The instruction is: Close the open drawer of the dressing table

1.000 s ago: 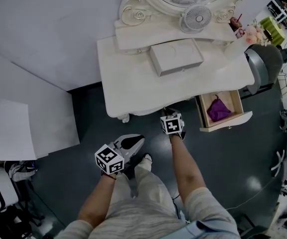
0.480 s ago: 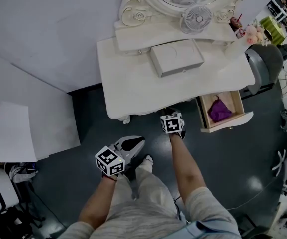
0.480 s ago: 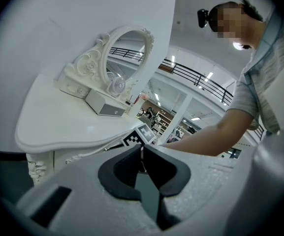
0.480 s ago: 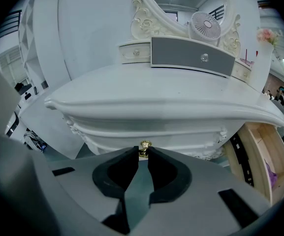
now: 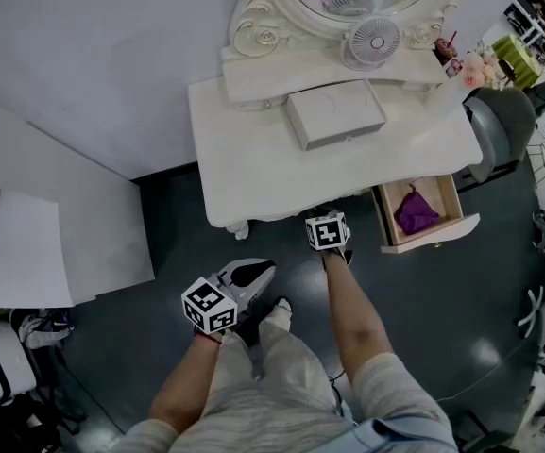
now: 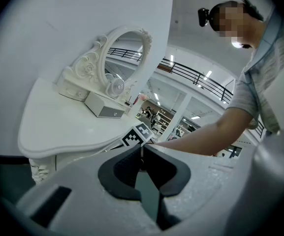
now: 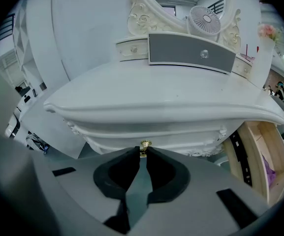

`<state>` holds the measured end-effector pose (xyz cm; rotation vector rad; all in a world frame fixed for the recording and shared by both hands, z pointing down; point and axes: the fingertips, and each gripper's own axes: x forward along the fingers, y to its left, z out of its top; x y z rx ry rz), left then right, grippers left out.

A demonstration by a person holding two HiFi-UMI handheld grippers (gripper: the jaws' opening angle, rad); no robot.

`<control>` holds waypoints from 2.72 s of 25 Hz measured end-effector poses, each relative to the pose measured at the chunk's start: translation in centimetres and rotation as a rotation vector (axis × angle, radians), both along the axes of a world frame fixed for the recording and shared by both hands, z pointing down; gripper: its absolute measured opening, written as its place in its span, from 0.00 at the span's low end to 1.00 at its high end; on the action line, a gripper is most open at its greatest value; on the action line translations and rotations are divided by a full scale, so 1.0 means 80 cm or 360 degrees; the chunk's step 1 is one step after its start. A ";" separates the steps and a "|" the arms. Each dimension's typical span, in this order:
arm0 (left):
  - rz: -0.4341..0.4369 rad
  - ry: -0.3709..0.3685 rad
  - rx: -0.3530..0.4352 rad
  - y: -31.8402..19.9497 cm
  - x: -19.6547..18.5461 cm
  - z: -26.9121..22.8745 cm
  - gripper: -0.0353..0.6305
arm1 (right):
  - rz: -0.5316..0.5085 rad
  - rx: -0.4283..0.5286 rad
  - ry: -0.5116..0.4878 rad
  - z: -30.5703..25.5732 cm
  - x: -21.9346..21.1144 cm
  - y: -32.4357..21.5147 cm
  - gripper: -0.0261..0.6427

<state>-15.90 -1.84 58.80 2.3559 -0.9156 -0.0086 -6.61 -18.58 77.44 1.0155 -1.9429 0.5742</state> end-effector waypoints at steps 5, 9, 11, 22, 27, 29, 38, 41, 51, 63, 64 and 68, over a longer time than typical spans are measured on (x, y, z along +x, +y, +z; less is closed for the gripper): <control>-0.0009 -0.0014 0.0042 -0.003 -0.009 -0.020 0.09 | 0.0030 0.0002 -0.0086 -0.026 0.002 0.012 0.06; -0.0002 -0.0022 0.0081 -0.004 -0.012 -0.038 0.09 | 0.0018 0.0053 -0.0188 -0.063 -0.002 0.033 0.05; 0.0009 -0.0022 0.0104 -0.005 -0.009 -0.047 0.09 | -0.0001 0.0086 -0.0227 -0.085 -0.003 0.045 0.05; 0.0136 0.0016 0.0226 0.014 0.014 -0.109 0.09 | 0.0043 0.0333 -0.0537 -0.237 0.000 0.117 0.05; 0.0245 0.0009 0.0263 0.030 0.039 -0.130 0.09 | 0.0091 0.0438 -0.0637 -0.295 0.019 0.147 0.05; 0.0284 0.0008 0.0282 0.036 0.049 -0.139 0.09 | 0.0121 0.0476 -0.0673 -0.315 0.032 0.158 0.05; 0.0417 0.0014 0.0331 0.053 0.094 -0.165 0.09 | 0.0256 0.0597 -0.0718 -0.368 0.113 0.204 0.05; 0.0467 0.0013 0.0346 0.057 0.118 -0.168 0.09 | 0.0300 0.0615 -0.0715 -0.373 0.144 0.220 0.05; 0.0692 0.0035 0.0396 0.053 0.216 -0.181 0.09 | 0.0514 0.0692 -0.0636 -0.380 0.267 0.248 0.05; 0.0974 0.0042 0.0366 0.015 0.310 -0.165 0.09 | 0.0718 0.0711 -0.0508 -0.345 0.363 0.220 0.05; 0.0998 0.0044 0.0358 0.011 0.317 -0.161 0.09 | 0.0730 0.0708 -0.0493 -0.340 0.369 0.216 0.05; 0.1089 0.0046 0.0322 -0.012 0.340 -0.144 0.09 | 0.0806 0.0685 -0.0450 -0.321 0.396 0.194 0.05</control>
